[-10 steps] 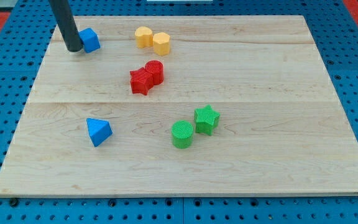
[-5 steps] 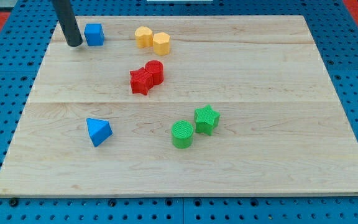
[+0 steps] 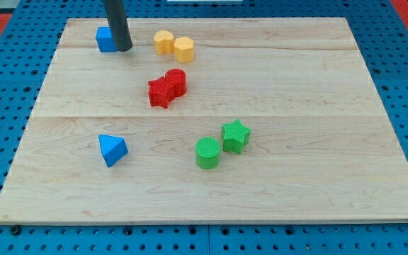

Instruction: Move the blue cube towards top left

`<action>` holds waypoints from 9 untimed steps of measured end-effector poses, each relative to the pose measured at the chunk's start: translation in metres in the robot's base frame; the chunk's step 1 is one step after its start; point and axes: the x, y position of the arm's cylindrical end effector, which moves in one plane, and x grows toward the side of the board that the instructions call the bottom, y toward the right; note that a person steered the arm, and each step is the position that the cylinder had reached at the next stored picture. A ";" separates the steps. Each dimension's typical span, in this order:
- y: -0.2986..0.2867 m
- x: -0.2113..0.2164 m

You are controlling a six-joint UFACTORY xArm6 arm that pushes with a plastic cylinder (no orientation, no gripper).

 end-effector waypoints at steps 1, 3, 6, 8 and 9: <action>0.000 -0.011; 0.000 -0.025; 0.014 -0.042; -0.013 -0.040; -0.039 -0.036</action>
